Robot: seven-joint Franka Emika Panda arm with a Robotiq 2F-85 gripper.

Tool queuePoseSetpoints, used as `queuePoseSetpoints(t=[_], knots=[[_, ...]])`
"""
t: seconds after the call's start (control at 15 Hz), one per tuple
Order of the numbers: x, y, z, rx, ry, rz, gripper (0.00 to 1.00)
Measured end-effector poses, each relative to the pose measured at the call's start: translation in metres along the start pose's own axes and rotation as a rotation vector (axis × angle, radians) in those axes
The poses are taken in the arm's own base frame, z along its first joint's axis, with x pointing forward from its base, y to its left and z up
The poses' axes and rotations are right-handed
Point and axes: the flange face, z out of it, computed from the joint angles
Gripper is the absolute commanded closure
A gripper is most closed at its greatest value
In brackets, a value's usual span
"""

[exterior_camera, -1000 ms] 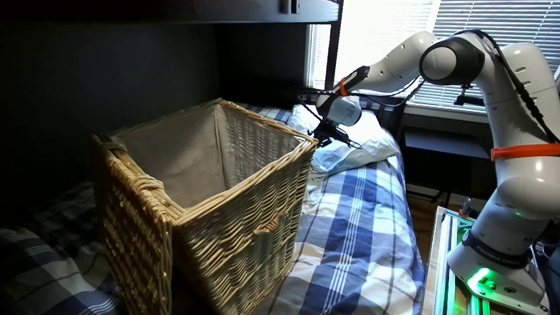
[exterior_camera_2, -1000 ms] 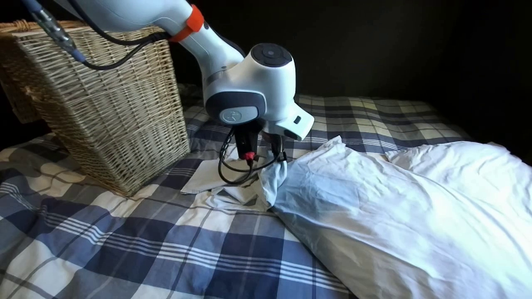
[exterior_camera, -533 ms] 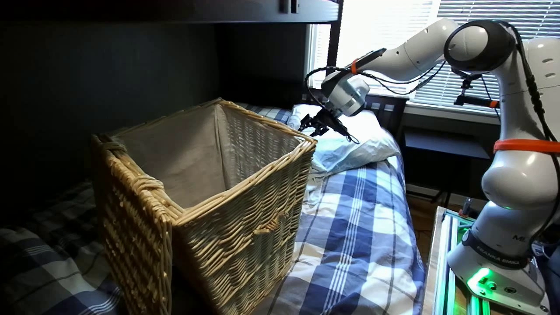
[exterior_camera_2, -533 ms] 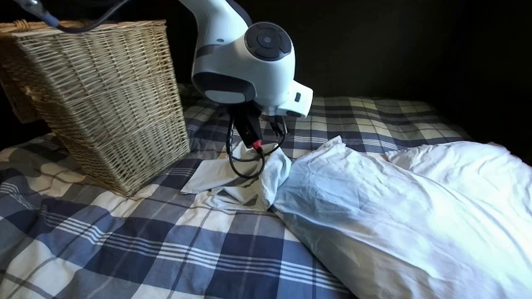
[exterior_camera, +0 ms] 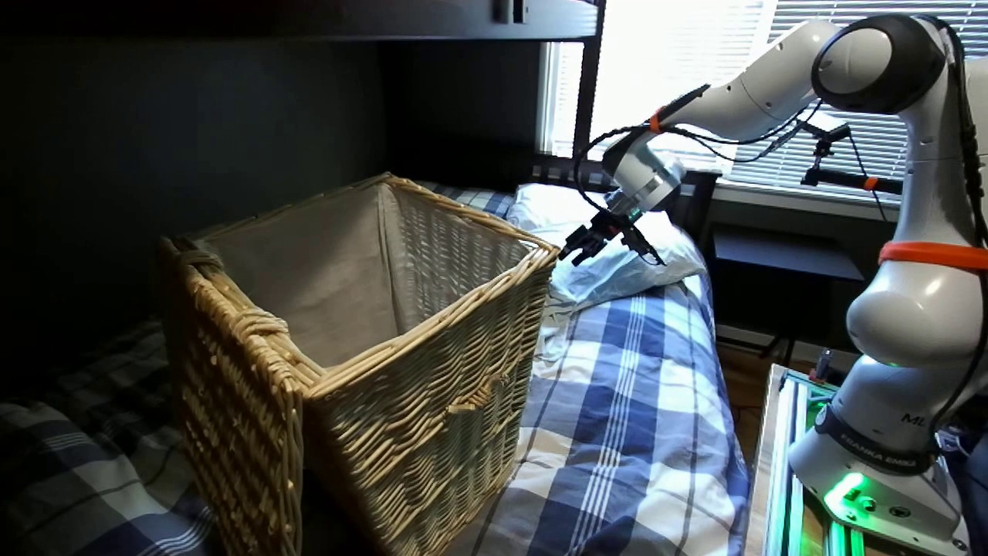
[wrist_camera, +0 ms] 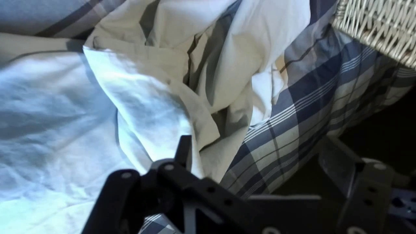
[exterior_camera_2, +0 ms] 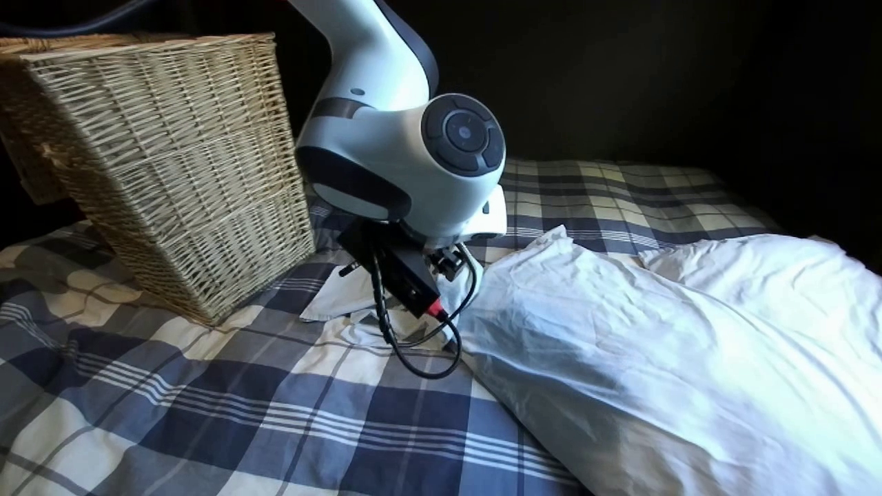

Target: Move the pillow case to the right

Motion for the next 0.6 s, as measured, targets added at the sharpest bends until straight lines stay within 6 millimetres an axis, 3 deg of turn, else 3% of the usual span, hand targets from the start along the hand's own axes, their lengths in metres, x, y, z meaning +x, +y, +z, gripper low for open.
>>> queuePoseSetpoints(t=[0.6], knots=[[-0.0046,-0.007,0.0007,-0.005,-0.008,-0.029,0.0]])
